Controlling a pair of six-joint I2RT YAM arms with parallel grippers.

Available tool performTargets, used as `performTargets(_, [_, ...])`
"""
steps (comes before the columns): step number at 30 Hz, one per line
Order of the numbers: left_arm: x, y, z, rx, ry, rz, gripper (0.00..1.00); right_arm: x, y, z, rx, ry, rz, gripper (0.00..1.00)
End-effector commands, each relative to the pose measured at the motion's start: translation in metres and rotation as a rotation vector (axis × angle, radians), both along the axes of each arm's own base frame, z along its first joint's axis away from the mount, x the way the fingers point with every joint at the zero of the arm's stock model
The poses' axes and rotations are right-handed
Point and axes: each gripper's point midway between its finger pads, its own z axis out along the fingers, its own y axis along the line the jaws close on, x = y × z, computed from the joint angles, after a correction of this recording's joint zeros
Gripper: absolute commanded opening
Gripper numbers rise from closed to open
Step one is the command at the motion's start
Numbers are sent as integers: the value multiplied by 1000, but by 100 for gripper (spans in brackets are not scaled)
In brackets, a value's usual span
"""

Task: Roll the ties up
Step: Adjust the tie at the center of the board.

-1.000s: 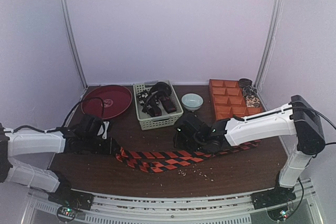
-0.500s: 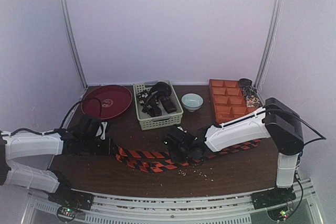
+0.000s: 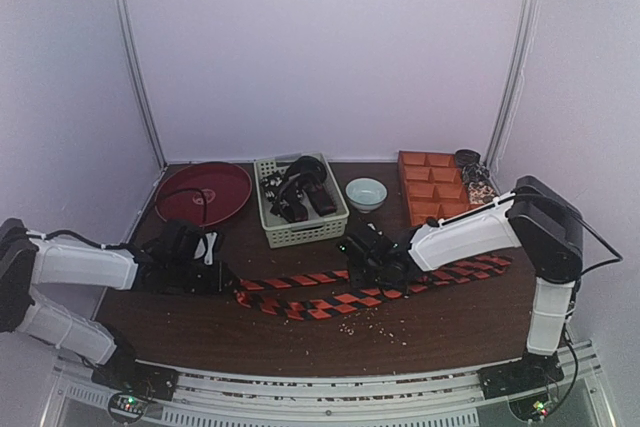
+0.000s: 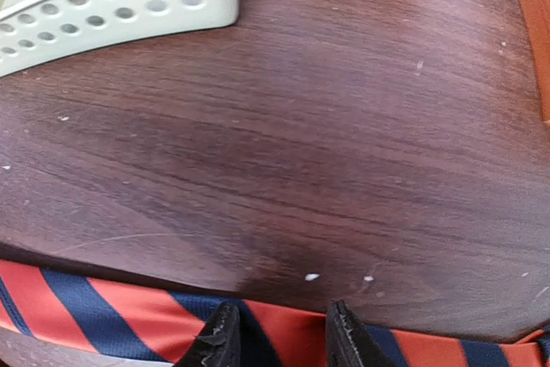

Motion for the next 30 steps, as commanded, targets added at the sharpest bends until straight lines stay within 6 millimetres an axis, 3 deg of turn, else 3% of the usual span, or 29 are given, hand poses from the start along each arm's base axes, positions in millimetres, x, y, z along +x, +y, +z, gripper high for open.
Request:
performTargets(1, [15,-1,8,30,-35,9,9,-6,-17,11,-71,15,7,36])
performTargets(6, [2,15,8,67,-26,27,14,-17,30,34,77,16,40,37])
performTargets(13, [-14,32,-3,114,3,45,26,-29,73,14,71,58,60,39])
performTargets(18, [-17,37,5,104,-12,77,28,-35,75,0,29,78,41,37])
performTargets(24, [-17,31,24,33,-66,66,28,-38,74,-11,-3,87,35,34])
performTargets(30, [-14,34,25,41,-73,93,28,-37,71,-24,-62,96,32,17])
